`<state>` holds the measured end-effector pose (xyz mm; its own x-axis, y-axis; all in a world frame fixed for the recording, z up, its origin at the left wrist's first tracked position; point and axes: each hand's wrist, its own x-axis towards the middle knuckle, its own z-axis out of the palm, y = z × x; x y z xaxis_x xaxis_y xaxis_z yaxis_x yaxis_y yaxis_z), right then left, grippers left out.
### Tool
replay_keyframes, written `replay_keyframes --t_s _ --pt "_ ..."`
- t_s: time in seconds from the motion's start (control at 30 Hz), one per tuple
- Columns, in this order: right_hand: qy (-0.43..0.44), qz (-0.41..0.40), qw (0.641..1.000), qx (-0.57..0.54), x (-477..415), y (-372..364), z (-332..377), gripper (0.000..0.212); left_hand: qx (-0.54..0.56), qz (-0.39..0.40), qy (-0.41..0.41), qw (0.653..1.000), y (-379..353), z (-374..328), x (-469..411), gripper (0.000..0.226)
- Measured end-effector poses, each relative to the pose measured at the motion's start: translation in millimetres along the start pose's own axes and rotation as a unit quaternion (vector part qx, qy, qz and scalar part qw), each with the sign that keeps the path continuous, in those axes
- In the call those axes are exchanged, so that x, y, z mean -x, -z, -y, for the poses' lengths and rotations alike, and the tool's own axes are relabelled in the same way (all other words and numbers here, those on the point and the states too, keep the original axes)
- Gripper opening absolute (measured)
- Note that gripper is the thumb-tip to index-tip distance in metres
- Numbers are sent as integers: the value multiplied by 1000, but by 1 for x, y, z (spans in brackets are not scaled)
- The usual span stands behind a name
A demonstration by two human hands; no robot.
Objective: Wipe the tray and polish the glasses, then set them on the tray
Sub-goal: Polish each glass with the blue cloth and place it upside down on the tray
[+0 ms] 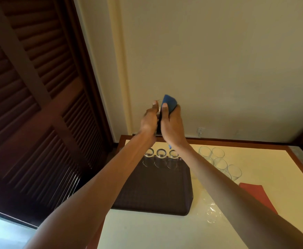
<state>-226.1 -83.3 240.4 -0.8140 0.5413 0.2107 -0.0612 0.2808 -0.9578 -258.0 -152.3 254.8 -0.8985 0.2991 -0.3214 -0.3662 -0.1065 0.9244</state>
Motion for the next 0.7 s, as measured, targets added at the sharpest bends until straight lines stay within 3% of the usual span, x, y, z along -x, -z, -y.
replay_keyframes --t_s 0.07,0.17,0.3,0.43,0.57,0.63,0.7 --pt "-28 -15 999 4 -13 7 4 47 -14 8 -14 1000 -3 1 3 53" --pt "-166 -7 983 -75 -33 12 3 68 -41 16 -16 999 -8 0 7 68" --pt "-253 35 957 -134 -17 4 -5 70 -40 -5 9 999 -7 -6 8 66" --pt "-160 59 984 -42 21 1 -10 66 -26 -14 -4 1000 -3 -8 6 66" --pt "-13 16 1000 -2 23 0 -4 38 -15 -3 -29 999 -3 -3 10 55" --pt "15 -2 1000 15 13 3 4 34 7 5 -18 1000 -3 -1 14 52" --pt "-10 -31 999 35 2 10 11 41 -4 19 -24 1000 -3 2 20 54"
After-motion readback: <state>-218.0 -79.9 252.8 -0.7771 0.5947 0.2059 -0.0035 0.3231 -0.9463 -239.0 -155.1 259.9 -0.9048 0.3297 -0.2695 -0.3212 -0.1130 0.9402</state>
